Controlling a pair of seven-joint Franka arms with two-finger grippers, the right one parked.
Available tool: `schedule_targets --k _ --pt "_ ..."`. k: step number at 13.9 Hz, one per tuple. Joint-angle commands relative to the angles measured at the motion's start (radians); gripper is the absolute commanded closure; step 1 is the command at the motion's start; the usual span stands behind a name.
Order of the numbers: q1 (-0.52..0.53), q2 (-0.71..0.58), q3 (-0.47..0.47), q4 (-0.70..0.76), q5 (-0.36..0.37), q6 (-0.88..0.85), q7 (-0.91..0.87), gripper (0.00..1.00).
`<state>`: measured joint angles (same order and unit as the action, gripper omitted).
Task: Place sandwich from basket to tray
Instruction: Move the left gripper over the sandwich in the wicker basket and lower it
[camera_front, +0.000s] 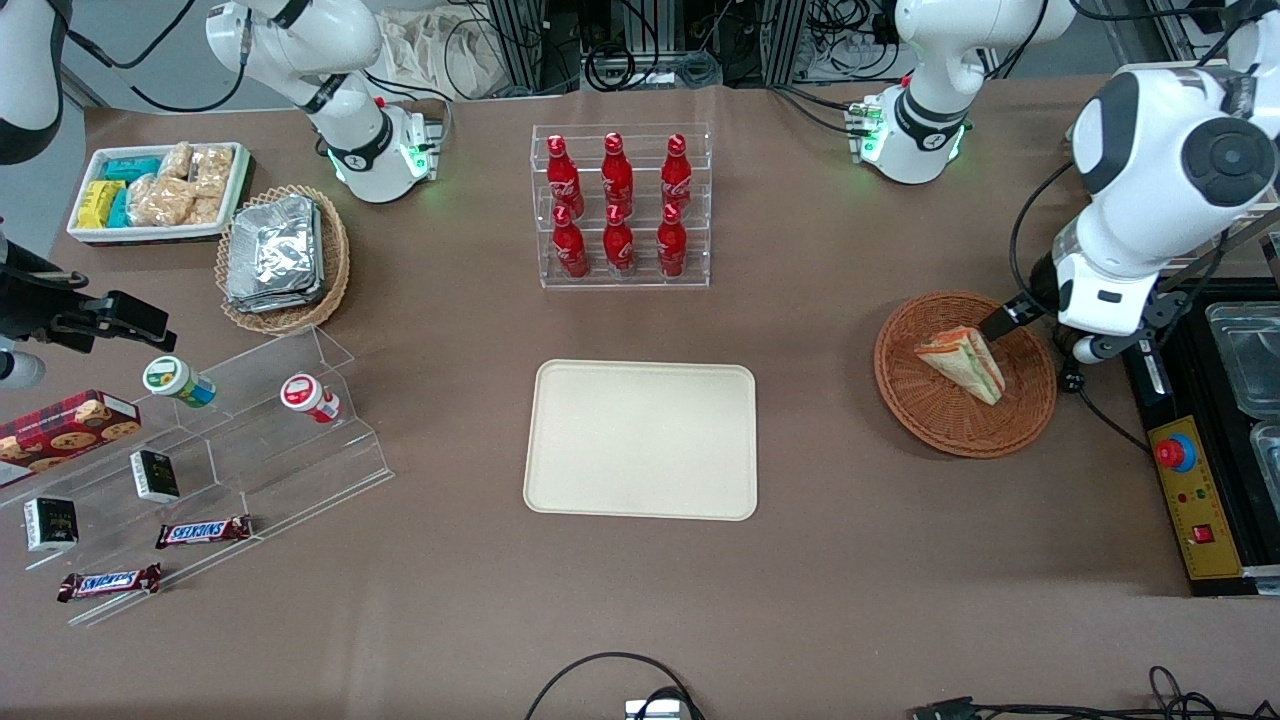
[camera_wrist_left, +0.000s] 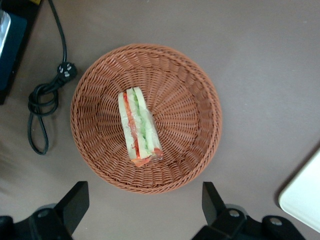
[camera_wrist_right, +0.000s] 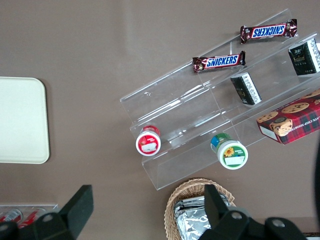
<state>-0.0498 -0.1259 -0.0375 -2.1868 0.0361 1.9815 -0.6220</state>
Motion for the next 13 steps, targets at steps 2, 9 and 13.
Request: schedule_targets --k 2,9,13 --pt "-0.004 -0.046 -0.001 -0.134 0.033 0.118 -0.143 0.0" --pt "0.004 -0.018 -0.001 -0.304 0.079 0.379 -0.281 0.0" --pt "0.007 0.044 0.002 -0.353 0.077 0.503 -0.297 0.0"
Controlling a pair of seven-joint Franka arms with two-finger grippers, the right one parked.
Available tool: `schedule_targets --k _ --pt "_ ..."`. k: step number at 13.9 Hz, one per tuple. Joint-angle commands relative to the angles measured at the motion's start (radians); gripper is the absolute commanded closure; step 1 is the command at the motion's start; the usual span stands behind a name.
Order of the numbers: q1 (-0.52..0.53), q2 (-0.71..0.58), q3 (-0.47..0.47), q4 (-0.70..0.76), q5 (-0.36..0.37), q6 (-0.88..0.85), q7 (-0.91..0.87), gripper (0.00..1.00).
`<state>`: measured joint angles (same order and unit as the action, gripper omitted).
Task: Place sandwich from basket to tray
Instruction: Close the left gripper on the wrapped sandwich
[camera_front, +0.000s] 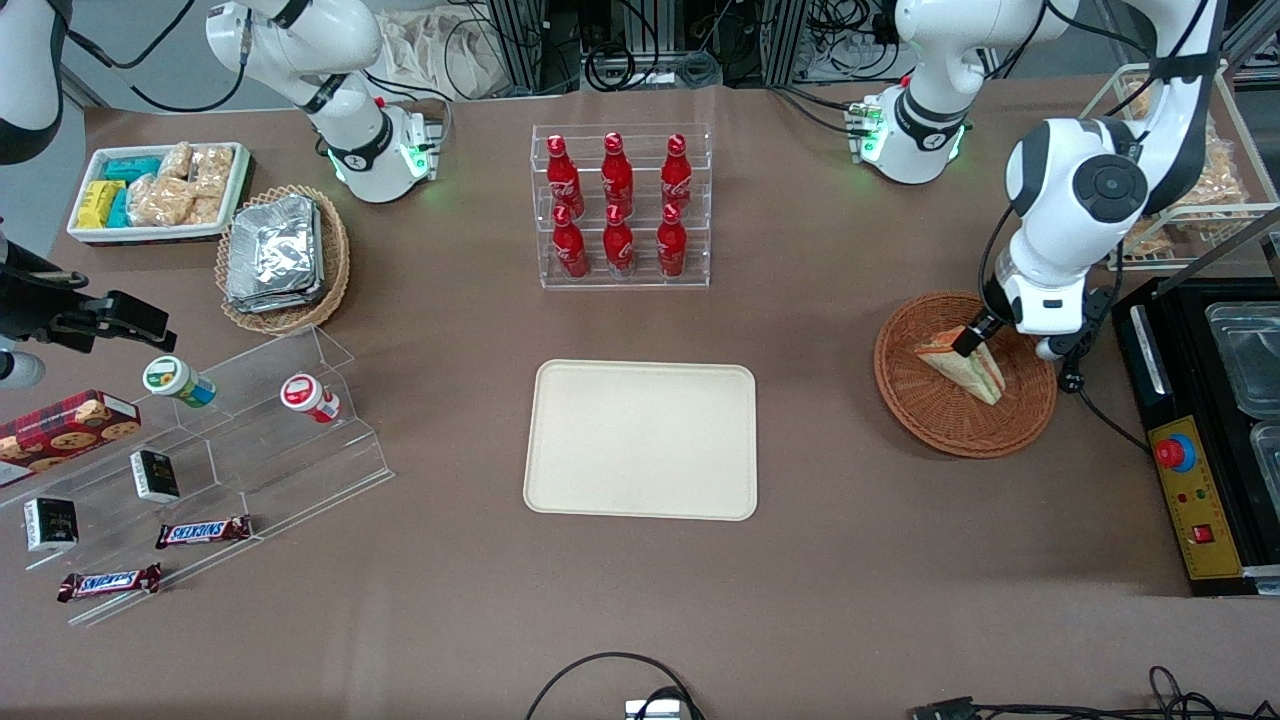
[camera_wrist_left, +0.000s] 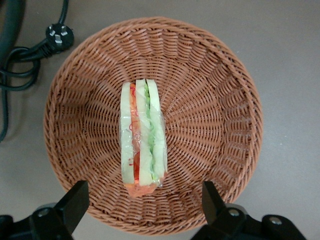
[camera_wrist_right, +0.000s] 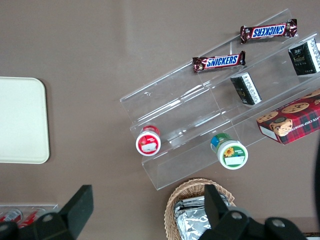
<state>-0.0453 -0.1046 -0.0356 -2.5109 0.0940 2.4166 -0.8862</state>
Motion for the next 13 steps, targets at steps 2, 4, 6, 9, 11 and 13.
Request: schedule_targets --k 2,4,6,9,11,13 --pt "0.008 0.046 0.002 -0.049 0.019 0.114 -0.034 0.0" --pt "0.022 0.066 0.003 -0.06 0.019 0.147 -0.04 0.0" --pt "0.034 0.089 0.005 -0.063 0.019 0.176 -0.04 0.0" --pt "0.039 0.112 0.005 -0.078 0.019 0.225 -0.04 0.0" --pt "0.039 0.134 0.005 -0.085 0.019 0.252 -0.04 0.0" --pt "0.039 0.147 0.005 -0.092 0.019 0.282 -0.04 0.01"
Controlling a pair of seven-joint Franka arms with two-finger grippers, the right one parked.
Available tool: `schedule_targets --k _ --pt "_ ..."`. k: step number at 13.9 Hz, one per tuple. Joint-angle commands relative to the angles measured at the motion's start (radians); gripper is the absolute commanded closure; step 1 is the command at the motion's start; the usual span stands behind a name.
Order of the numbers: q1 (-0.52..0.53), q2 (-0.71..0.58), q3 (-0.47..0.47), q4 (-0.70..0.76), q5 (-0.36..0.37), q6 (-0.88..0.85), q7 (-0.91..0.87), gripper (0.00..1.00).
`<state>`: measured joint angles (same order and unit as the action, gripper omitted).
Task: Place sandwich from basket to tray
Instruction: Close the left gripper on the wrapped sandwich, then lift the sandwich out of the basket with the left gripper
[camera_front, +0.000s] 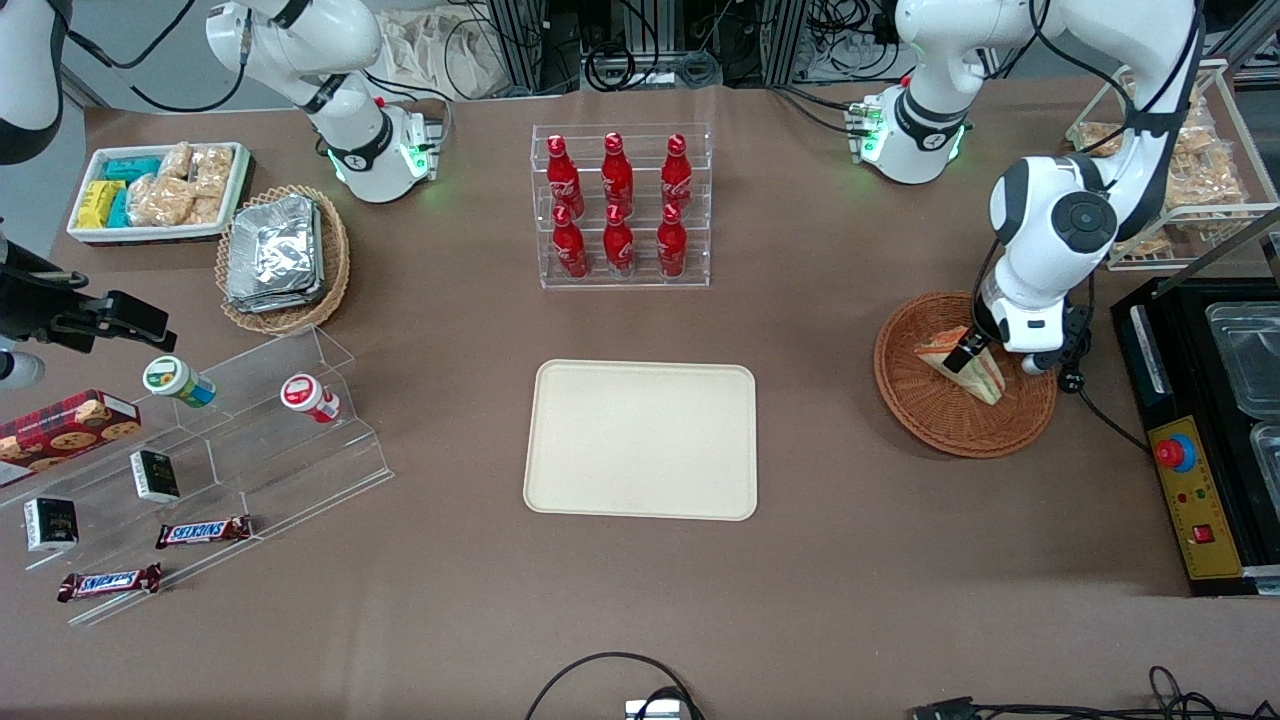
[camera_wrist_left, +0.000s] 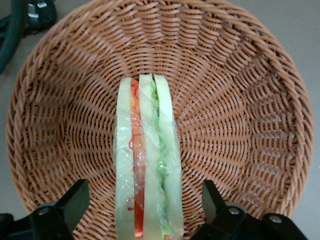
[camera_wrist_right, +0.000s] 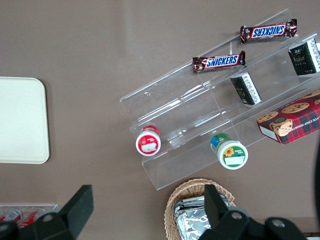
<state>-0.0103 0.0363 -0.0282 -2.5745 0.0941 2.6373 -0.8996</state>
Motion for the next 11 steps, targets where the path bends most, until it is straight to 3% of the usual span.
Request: schedule_targets --k 1,3,4,6,8,11 --pt "0.004 0.013 -0.002 -0.036 0.019 0.075 -0.027 0.04" --pt "0.003 0.03 -0.002 -0.038 0.019 0.093 -0.027 0.1" --pt "0.003 0.031 -0.002 -0.038 0.019 0.096 -0.027 0.23" --pt "0.003 0.031 -0.002 -0.038 0.035 0.096 -0.022 0.62" --pt "0.003 0.043 -0.002 -0.036 0.07 0.096 -0.019 0.73" --pt "0.001 0.013 -0.002 -0.033 0.072 0.061 -0.004 0.79"
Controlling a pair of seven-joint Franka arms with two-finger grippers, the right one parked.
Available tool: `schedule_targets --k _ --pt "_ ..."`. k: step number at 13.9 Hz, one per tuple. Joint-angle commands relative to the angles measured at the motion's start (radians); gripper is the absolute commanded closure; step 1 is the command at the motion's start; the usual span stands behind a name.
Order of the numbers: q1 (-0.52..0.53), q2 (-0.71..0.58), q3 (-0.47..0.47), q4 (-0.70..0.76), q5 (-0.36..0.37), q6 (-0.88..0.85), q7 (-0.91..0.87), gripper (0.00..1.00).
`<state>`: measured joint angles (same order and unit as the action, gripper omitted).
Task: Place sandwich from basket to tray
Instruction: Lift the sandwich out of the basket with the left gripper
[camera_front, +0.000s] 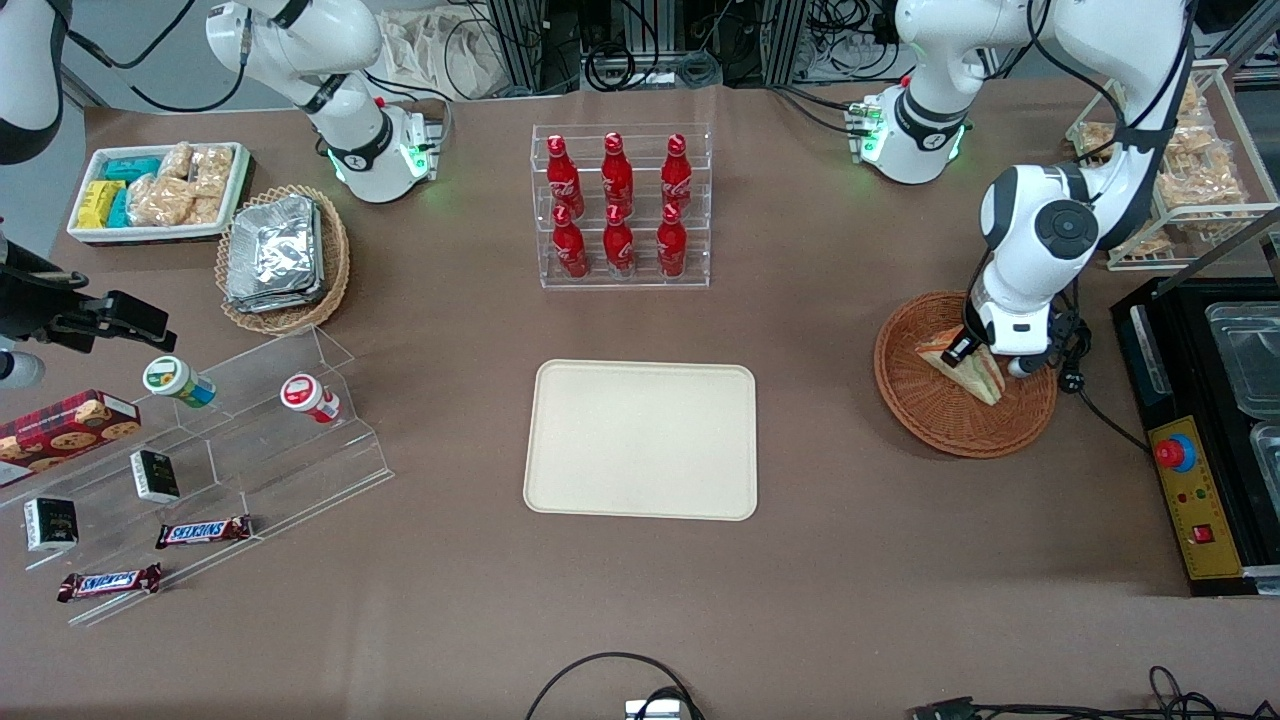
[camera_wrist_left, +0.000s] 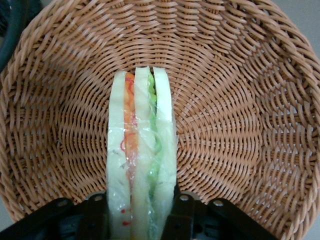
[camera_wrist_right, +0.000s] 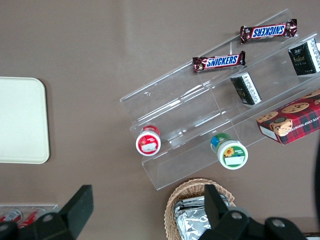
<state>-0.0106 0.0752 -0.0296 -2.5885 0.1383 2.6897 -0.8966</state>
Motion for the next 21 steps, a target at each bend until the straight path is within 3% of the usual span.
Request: schedule_targets --k 1,5,10,13,18,21 --pt "0.0 -0.041 -0.001 -0.015 0.033 -0.023 -0.005 0.8" --pt "-0.011 -0.145 -0.022 0.008 0.106 -0.149 0.059 0.85" --pt "-0.011 -0.221 -0.078 0.04 0.103 -0.192 0.232 0.85" --pt "-0.037 -0.218 -0.148 0.083 0.089 -0.2 0.232 0.89" --pt "-0.181 -0.173 -0.148 0.168 0.043 -0.202 0.232 0.91" --pt "-0.257 -0.111 -0.151 0.238 -0.034 -0.202 0.251 0.94"
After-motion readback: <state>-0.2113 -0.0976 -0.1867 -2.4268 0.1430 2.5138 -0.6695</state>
